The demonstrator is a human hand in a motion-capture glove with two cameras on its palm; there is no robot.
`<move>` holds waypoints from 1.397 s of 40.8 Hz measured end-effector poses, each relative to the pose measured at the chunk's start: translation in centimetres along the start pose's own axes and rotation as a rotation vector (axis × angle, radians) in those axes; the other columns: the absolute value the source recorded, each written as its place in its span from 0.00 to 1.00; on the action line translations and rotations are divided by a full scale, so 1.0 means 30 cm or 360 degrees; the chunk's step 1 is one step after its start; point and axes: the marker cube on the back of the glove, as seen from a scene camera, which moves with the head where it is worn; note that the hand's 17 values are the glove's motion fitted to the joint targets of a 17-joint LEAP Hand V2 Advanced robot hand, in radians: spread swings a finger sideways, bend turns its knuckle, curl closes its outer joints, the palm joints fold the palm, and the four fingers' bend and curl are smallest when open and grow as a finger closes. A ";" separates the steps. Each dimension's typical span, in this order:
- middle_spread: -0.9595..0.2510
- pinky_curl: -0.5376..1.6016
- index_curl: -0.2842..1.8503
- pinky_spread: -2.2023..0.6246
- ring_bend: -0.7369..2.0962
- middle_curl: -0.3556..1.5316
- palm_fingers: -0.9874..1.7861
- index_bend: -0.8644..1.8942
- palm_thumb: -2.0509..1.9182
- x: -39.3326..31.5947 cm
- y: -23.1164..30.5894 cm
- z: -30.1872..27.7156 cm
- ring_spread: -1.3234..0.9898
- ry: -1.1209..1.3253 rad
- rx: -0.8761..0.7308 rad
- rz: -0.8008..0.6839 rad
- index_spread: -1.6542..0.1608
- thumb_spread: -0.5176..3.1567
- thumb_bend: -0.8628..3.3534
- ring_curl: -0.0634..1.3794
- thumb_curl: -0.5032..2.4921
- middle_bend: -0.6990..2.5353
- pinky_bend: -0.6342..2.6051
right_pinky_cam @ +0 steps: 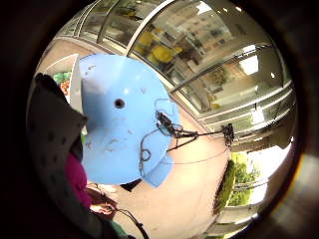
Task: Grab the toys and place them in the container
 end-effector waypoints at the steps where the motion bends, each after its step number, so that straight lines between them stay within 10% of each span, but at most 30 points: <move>1: 0.66 0.50 0.53 0.66 0.73 0.63 0.71 0.69 0.65 -0.038 -0.030 -0.007 0.42 -0.0025 0.0012 -0.0015 0.82 0.34 0.20 0.49 0.47 0.58 0.54; 29: 0.65 0.51 0.58 0.66 0.73 0.65 0.70 0.66 0.64 -0.691 -0.472 0.229 0.42 -0.0195 -0.0131 -0.0296 0.80 0.33 0.20 0.50 0.50 0.57 0.54; 57: 0.64 0.51 0.62 0.66 0.73 0.66 0.68 0.61 0.63 -0.713 -0.519 0.369 0.42 -0.0226 -0.0293 -0.0177 0.78 0.33 0.20 0.50 0.50 0.55 0.53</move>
